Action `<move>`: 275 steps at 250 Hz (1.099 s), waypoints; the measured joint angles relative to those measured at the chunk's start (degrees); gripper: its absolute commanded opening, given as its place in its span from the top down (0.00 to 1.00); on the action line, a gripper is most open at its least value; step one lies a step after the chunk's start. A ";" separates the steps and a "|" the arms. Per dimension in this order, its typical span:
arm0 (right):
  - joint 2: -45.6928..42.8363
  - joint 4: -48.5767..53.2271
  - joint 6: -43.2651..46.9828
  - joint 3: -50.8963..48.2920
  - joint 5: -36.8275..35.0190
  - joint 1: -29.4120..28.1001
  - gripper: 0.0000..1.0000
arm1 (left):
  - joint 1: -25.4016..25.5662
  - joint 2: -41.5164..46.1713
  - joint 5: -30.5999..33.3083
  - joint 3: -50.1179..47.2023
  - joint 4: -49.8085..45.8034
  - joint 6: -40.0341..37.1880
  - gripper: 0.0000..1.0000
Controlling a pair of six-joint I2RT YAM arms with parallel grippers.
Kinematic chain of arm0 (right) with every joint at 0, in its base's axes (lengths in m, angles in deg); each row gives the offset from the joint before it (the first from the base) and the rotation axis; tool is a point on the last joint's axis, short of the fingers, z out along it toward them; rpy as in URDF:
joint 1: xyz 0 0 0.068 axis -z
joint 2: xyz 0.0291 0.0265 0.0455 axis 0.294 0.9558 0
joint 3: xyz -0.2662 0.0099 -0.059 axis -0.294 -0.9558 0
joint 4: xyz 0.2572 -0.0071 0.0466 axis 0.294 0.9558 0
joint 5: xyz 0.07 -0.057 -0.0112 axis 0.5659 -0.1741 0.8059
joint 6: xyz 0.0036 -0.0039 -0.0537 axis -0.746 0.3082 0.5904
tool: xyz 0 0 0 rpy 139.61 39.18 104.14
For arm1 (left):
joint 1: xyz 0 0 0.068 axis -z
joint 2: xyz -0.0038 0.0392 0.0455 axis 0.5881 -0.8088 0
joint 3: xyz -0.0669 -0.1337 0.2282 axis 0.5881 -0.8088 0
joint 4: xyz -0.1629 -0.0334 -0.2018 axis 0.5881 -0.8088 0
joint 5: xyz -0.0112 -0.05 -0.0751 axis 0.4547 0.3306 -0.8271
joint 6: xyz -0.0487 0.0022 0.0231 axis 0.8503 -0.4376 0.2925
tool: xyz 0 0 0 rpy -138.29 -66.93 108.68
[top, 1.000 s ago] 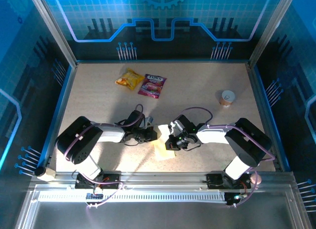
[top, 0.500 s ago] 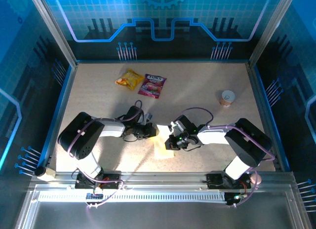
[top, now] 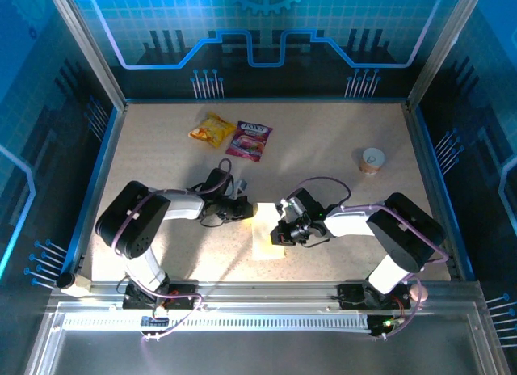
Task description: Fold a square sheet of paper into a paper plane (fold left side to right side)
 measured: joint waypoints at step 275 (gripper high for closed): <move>0.55 1.42 0.09 0.87 0.63 0.42 1.00 | 2.89 9.01 3.50 -0.42 -0.66 -1.07 0.96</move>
